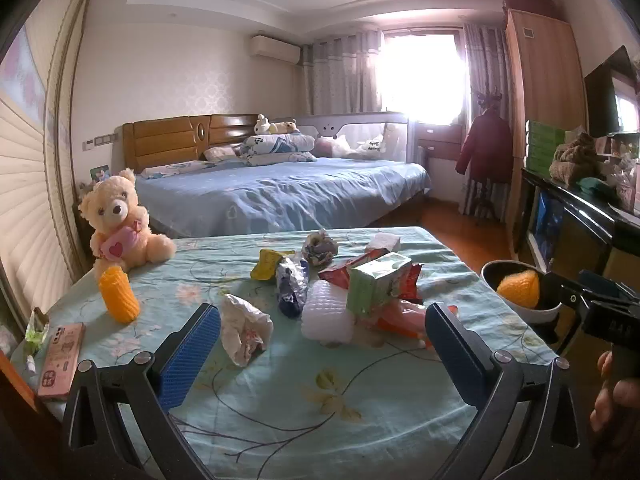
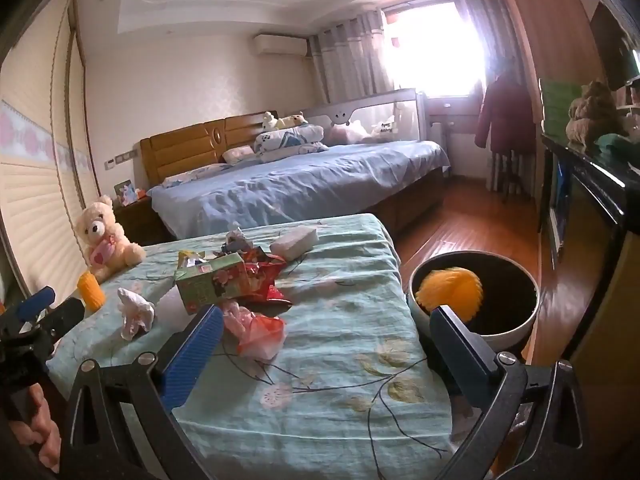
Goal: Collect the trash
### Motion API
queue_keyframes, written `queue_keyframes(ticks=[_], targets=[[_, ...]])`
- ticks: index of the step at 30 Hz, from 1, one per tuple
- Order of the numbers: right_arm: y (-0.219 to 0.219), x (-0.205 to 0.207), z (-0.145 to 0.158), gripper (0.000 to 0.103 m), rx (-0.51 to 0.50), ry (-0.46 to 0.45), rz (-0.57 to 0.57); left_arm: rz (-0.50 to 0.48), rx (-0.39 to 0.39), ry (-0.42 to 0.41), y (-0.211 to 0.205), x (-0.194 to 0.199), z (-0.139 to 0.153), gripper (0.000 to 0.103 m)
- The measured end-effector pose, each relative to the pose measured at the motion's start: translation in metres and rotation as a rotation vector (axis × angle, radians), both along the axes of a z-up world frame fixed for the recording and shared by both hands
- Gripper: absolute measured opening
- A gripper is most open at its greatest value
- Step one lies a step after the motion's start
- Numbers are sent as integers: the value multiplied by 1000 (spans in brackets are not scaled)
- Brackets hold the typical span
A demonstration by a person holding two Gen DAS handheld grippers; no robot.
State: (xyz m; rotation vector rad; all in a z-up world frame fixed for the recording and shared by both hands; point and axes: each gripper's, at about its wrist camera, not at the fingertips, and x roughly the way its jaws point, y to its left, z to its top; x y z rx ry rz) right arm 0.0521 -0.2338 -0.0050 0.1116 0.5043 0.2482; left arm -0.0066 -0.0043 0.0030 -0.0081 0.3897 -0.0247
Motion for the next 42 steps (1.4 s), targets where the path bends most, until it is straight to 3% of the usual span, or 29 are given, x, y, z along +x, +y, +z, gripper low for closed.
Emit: queue_keyframes(ticks=[42], targets=[[14, -2, 4, 103, 18, 11, 69, 6, -2, 2, 1, -2, -6, 102]])
